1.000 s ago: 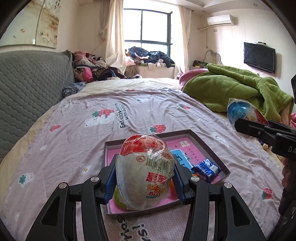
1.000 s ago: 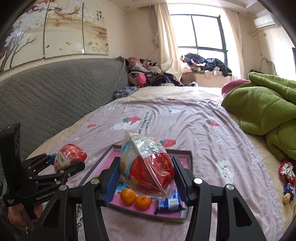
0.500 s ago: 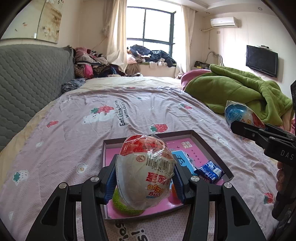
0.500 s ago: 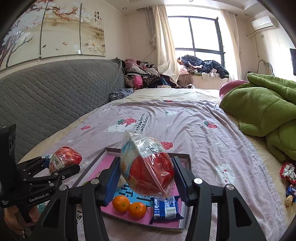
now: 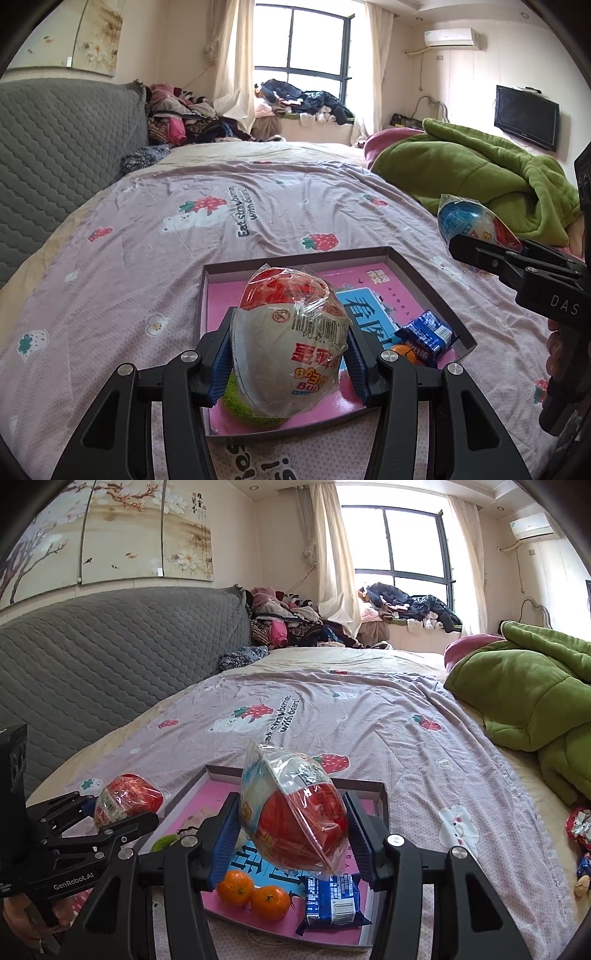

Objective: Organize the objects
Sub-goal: 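Carry the white-red egg with the left tool while the right tool carries the red ball over the box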

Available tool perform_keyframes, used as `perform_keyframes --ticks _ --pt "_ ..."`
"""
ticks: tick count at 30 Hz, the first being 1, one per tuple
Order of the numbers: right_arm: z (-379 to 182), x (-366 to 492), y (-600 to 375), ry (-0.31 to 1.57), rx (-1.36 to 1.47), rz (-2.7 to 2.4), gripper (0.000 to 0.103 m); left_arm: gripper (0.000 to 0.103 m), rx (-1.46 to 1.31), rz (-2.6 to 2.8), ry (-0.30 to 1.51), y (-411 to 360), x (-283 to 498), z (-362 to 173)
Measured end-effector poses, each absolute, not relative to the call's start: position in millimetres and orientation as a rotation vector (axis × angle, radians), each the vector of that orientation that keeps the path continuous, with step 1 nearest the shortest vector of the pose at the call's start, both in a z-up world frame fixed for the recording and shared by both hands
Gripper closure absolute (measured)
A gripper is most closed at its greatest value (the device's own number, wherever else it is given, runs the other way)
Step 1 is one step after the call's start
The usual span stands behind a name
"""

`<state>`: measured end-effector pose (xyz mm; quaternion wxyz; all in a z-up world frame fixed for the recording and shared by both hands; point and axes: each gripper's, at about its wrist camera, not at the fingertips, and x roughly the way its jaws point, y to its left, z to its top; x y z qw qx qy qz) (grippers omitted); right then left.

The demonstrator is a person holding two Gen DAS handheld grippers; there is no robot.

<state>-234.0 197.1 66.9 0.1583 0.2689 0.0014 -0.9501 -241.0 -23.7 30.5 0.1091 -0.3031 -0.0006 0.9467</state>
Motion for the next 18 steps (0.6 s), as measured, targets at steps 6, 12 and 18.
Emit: perform_keyframes --ticks 6,12,18 --pt "53.2 -245.1 186.4 0.054 0.798 -2.69 0.048 0.05 -0.934 2.772 0.008 -20.1 -248.5 17.9" --pt "33.6 -258.7 178.4 0.099 0.853 -2.666 0.048 0.05 -0.976 2.753 0.018 -15.4 -256.4 5.7" --pt "18.1 -270.1 171.8 0.148 0.902 -2.663 0.048 0.05 -1.007 2.739 0.045 -10.3 -263.2 -5.7"
